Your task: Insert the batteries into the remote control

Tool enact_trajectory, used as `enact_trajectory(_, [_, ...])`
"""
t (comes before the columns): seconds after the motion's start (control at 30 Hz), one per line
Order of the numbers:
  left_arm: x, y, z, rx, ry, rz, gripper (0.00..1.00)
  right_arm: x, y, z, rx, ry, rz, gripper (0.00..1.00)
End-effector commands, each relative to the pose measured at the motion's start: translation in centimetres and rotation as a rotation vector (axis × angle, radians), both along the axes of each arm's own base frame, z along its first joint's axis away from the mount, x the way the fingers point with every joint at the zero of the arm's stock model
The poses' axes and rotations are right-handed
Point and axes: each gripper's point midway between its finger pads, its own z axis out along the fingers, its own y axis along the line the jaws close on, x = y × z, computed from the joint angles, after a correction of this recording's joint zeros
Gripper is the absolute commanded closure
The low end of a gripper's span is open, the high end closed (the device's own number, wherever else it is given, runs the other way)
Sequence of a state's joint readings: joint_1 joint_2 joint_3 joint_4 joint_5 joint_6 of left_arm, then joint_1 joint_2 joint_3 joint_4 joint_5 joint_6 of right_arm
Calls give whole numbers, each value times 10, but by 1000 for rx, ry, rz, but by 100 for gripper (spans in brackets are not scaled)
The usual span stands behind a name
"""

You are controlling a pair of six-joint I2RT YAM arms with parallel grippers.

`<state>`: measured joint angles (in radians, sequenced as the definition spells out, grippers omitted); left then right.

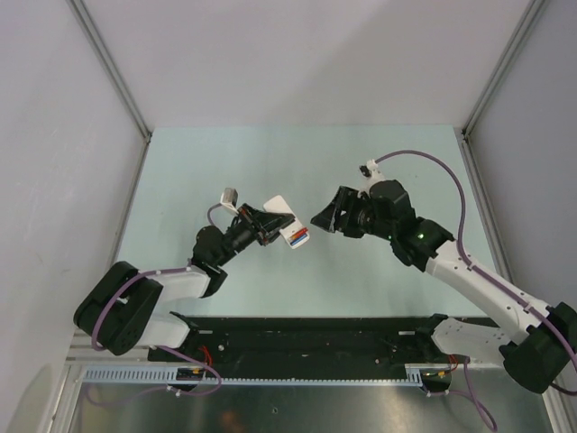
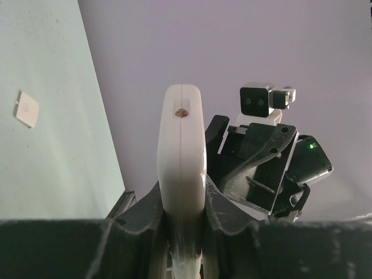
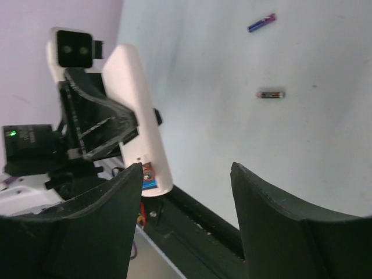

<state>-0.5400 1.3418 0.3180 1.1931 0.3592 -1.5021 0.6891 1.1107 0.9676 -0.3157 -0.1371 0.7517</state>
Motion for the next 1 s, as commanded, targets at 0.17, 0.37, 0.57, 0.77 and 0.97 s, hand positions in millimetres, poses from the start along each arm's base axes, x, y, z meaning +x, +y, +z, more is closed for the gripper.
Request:
enact_trajectory(0.17, [-4,1,26,-59,-89,-20,100,-10,16,38,178,-52,84,34])
enact_trajectory(0.37, [-5,2,30,-68,-100,-17,100,-13,21,28,187,-26,109,35])
enact_trajectory(0.57, [-3,2,34,-73,-107,-12,100,-19,34,29,277,13,162,35])
enact_trajectory(0.77, [-3,3,38,-81,-115,-7,100,-19,42,30,320,23,179,34])
enact_trajectory(0.97, [-5,2,39,-84,-117,-14,100,-17,43,22,305,41,171,36])
